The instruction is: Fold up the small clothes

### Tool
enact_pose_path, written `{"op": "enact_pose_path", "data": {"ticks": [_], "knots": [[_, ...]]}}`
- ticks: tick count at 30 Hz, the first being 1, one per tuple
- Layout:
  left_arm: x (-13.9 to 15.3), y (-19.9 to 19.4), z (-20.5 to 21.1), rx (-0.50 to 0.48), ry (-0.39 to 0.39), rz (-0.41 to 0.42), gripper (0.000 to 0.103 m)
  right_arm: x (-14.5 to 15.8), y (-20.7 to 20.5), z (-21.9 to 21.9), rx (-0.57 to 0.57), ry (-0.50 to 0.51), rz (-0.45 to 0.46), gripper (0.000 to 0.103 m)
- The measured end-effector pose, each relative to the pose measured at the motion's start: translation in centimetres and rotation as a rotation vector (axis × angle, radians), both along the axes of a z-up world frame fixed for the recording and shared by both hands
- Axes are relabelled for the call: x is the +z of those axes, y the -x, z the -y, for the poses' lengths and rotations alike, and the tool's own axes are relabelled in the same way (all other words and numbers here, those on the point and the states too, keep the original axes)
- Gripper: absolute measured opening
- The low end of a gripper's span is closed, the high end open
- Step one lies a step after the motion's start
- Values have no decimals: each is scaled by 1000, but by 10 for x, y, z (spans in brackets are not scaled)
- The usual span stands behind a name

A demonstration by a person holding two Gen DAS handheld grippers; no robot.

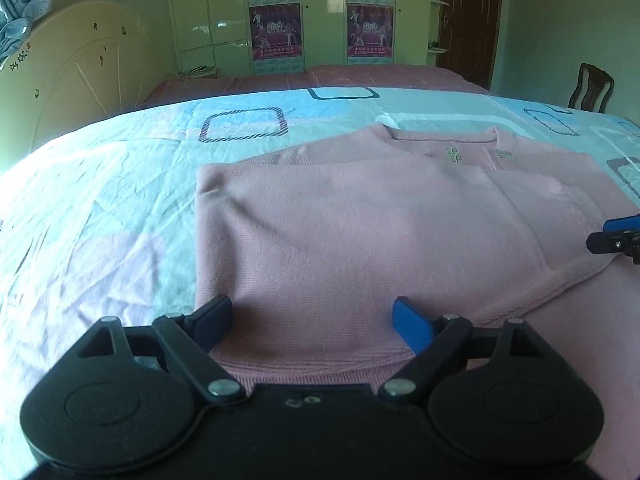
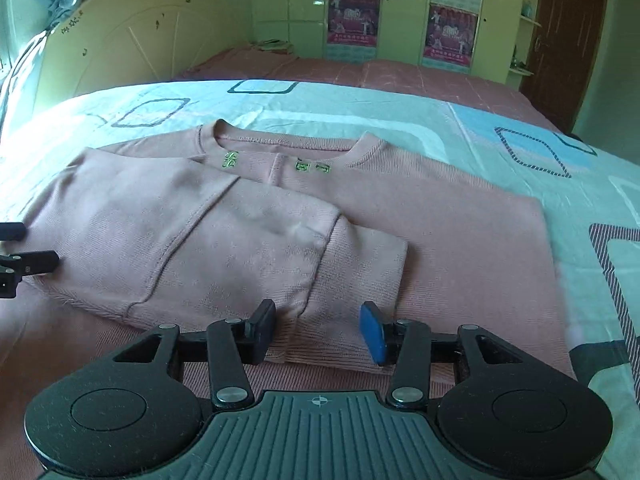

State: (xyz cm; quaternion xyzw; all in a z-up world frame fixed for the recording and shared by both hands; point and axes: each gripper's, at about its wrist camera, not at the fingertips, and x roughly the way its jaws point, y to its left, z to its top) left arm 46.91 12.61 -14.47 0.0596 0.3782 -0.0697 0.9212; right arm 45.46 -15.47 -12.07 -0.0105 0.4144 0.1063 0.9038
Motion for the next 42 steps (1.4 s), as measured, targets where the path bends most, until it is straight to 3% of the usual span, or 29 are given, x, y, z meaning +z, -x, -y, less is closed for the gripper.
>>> {"op": "enact_pose_path", "data": {"ticks": [6, 13, 19, 26, 30, 34, 37, 42], "knots": [[13, 28, -3, 35, -27, 17, 87, 24, 19, 5, -12, -82, 34, 45], [18, 80, -6, 78, -67, 8, 87, 36, 73, 43, -35, -141, 41, 45], [14, 145, -11, 132, -82, -25, 87, 33, 144, 111, -120, -193, -4, 45], [13, 227, -32, 218, -13, -46, 87, 22, 238, 175, -202, -272, -91, 45], [16, 260, -45, 248, 60, -55, 83, 19, 276, 202, -259, -404, -114, 45], [17, 288, -60, 258, 194, -51, 79, 16, 300, 212, -260, -569, -148, 45], [16, 303, -73, 242, 334, -68, 77, 12, 317, 210, -228, -697, -178, 45], [8, 299, -90, 177, 589, -140, 76, 7, 323, 207, -180, -801, -198, 45]]}}
